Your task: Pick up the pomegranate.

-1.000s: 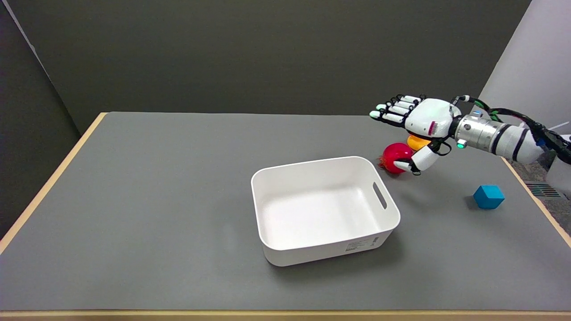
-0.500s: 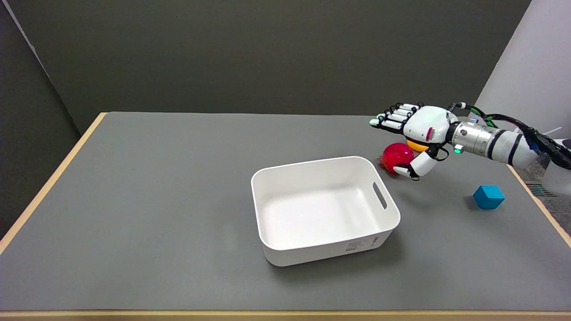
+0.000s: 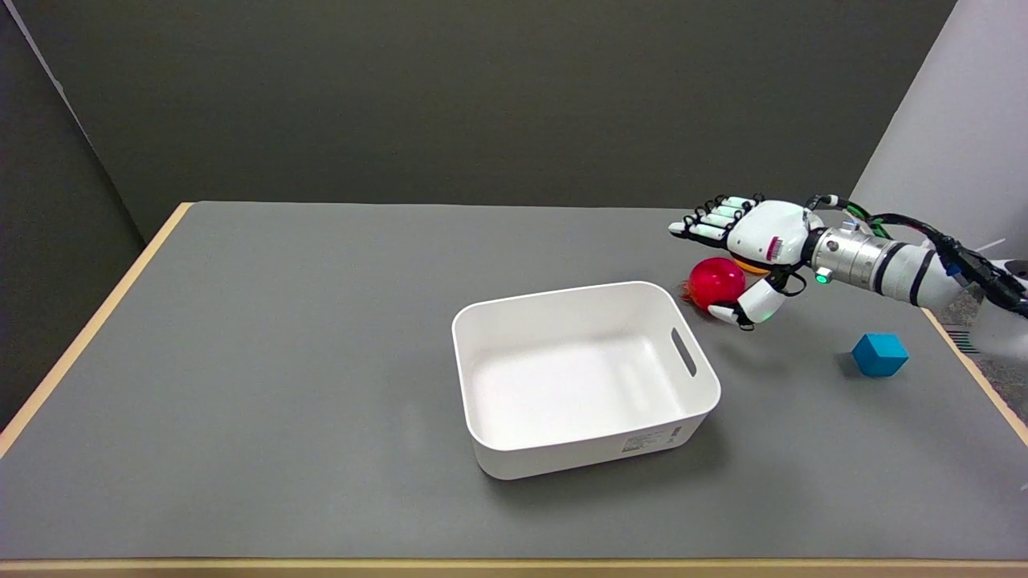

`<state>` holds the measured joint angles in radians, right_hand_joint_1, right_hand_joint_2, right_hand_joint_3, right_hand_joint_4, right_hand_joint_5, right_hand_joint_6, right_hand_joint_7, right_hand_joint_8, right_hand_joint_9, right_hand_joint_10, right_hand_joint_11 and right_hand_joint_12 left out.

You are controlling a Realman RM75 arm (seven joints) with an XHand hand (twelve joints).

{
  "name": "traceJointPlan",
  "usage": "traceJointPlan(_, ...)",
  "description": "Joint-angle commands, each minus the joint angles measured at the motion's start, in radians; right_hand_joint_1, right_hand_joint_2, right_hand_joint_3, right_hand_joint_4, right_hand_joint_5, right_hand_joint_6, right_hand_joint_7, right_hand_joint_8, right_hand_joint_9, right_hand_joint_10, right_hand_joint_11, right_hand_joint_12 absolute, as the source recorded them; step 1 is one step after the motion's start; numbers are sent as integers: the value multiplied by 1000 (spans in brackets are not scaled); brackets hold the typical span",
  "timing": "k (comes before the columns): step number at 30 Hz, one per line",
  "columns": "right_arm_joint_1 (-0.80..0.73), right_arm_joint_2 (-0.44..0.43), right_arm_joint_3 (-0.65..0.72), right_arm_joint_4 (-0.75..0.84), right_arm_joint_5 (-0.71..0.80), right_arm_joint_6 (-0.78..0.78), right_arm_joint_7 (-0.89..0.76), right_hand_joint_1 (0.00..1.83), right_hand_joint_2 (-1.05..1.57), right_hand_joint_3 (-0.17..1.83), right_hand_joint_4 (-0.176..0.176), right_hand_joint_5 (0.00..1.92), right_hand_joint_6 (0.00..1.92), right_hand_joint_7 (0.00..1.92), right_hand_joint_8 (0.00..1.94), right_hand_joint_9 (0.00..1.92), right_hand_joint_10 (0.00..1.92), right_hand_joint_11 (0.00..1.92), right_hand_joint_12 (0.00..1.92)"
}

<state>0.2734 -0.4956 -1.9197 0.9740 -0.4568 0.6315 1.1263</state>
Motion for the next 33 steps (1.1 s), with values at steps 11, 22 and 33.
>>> traceJointPlan(11, 60, -75, -51, -118, -5, -32, -3, 380, 536, 984, 39, 17, 125, 71, 230, 79, 543, 48, 965)
traceJointPlan(22, 76, -73, -51, -118, -7, -23, -3, 642, 619, 1022, 13, 101, 324, 221, 324, 226, 611, 117, 1087)
traceJointPlan(33, 74, -74, -51, -126, -6, -23, -3, 873, 673, 1032, 6, 191, 471, 376, 502, 393, 805, 298, 1333)
